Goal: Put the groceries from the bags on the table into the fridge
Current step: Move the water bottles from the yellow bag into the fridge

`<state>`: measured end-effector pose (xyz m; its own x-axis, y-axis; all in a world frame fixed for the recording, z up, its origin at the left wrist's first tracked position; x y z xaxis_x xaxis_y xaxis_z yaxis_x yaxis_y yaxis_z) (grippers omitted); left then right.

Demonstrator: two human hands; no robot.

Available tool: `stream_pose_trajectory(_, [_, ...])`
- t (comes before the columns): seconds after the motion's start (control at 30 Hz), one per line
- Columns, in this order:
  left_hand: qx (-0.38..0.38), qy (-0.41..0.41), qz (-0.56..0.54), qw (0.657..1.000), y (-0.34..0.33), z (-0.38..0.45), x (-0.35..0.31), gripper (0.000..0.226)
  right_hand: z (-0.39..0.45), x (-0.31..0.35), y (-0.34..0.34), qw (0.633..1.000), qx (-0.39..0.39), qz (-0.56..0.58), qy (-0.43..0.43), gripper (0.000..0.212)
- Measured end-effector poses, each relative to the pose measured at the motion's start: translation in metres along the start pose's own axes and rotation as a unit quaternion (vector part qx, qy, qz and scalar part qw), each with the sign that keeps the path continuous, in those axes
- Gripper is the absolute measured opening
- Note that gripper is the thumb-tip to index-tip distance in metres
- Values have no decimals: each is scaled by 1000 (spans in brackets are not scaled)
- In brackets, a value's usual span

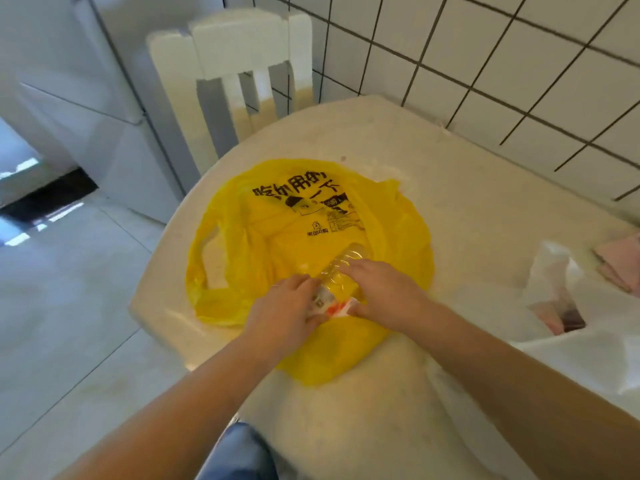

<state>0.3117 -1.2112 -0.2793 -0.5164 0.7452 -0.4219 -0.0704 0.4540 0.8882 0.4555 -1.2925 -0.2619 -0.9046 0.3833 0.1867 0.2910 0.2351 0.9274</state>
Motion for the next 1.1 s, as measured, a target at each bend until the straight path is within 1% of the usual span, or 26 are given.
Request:
stream_pose_trajectory(0.13, [30, 28, 58, 997, -20, -27, -13, 66, -17, -10, -10, 997, 54, -52, -12, 98])
stream_pose_trajectory(0.2, [34, 31, 81, 996, -26, -37, -18, 71, -25, -12, -15, 995, 68, -77, -6, 104])
stream_pose_trajectory(0.3, [55, 42, 108, 992, -37, -51, -26, 80, -37, -14, -25, 993, 76, -92, -9, 109])
stream_pose_trajectory(0.43, [68, 55, 142, 986, -56, -68, -31, 92, -51, -18, -38, 993, 59, -104, -23, 112])
stream_pose_trajectory(0.63, [73, 74, 147, 984, -75, -91, -26, 97, -70, -23, -61, 991, 20, -125, -48, 112])
stream_pose_trajectory(0.73, [72, 79, 136, 985, -74, -95, -24, 95, -75, -22, -62, 991, 20, -122, -54, 108])
stream_pose_trajectory(0.83, [48, 80, 111, 989, -68, -96, -19, 89, -73, -10, -47, 988, 9, -147, -38, 94])
stream_pose_trajectory(0.87, [33, 83, 97, 991, -64, -95, -15, 92, -69, -2, -40, 987, -3, -161, -16, 88])
stream_pose_trajectory(0.93, [4, 91, 58, 994, -57, -93, -7, 100, -60, 19, -26, 982, -40, -175, 54, 74])
stream_pose_trajectory(0.97, [-11, 96, 37, 995, -55, -91, -2, 99, -54, 30, -22, 979, -52, -173, 94, 69])
stream_pose_trajectory(1.03, [-38, 100, -1, 994, -51, -86, 6, 85, -41, 49, -21, 972, -53, -168, 155, 62])
stream_pose_trajectory(1.1, [-58, 102, -13, 993, -49, -82, 14, 69, -28, 63, -26, 966, -41, -182, 182, 58])
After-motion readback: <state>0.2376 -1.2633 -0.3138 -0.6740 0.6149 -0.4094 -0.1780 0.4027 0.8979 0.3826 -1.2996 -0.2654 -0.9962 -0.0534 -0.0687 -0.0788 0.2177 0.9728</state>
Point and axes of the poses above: each hand's wrist, its own z-axis towards the middle knuckle, its own y-axis out of the back of the hand, x = y × z, the point moved 3 cm from there along z, towards the middle knuckle, and after that the axes turned 3 degrees about -y, right-handed, at the moved point
